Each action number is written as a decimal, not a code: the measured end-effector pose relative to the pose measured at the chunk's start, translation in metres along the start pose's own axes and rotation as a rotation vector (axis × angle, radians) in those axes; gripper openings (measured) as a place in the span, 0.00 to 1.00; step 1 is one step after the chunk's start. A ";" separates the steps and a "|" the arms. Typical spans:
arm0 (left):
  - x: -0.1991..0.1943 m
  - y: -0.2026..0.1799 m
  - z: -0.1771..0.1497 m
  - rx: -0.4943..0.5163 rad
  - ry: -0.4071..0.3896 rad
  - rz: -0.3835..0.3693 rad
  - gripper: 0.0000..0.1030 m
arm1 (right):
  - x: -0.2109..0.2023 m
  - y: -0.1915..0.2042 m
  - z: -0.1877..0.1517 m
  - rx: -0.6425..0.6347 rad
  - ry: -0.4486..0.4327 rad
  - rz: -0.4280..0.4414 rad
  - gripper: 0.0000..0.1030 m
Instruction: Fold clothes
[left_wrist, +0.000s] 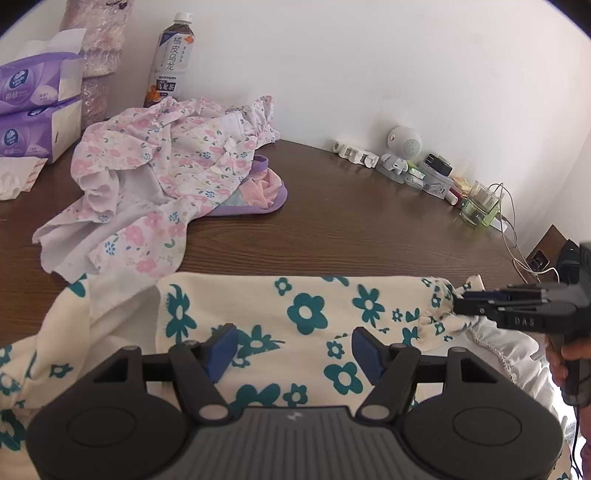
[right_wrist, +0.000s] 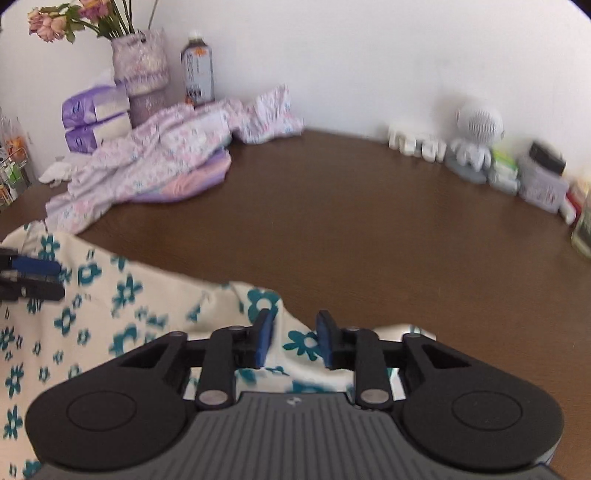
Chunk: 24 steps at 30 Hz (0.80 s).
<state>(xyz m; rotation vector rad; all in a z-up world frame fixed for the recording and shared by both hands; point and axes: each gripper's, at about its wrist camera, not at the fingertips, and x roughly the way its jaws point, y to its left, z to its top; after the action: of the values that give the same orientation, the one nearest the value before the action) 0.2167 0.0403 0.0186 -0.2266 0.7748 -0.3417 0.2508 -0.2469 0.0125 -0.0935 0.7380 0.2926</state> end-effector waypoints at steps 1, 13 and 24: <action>0.000 0.000 0.000 -0.001 0.000 -0.001 0.65 | 0.000 -0.002 -0.005 0.008 0.010 0.001 0.24; -0.002 0.000 -0.003 0.008 -0.011 -0.007 0.65 | -0.014 -0.023 -0.004 0.052 -0.034 -0.060 0.25; -0.002 0.003 -0.003 -0.008 -0.023 -0.012 0.65 | 0.001 -0.044 -0.029 0.096 0.054 -0.119 0.27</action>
<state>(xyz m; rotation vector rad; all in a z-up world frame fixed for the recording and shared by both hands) 0.2135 0.0434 0.0171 -0.2429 0.7527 -0.3470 0.2455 -0.2940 -0.0110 -0.0543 0.7956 0.1418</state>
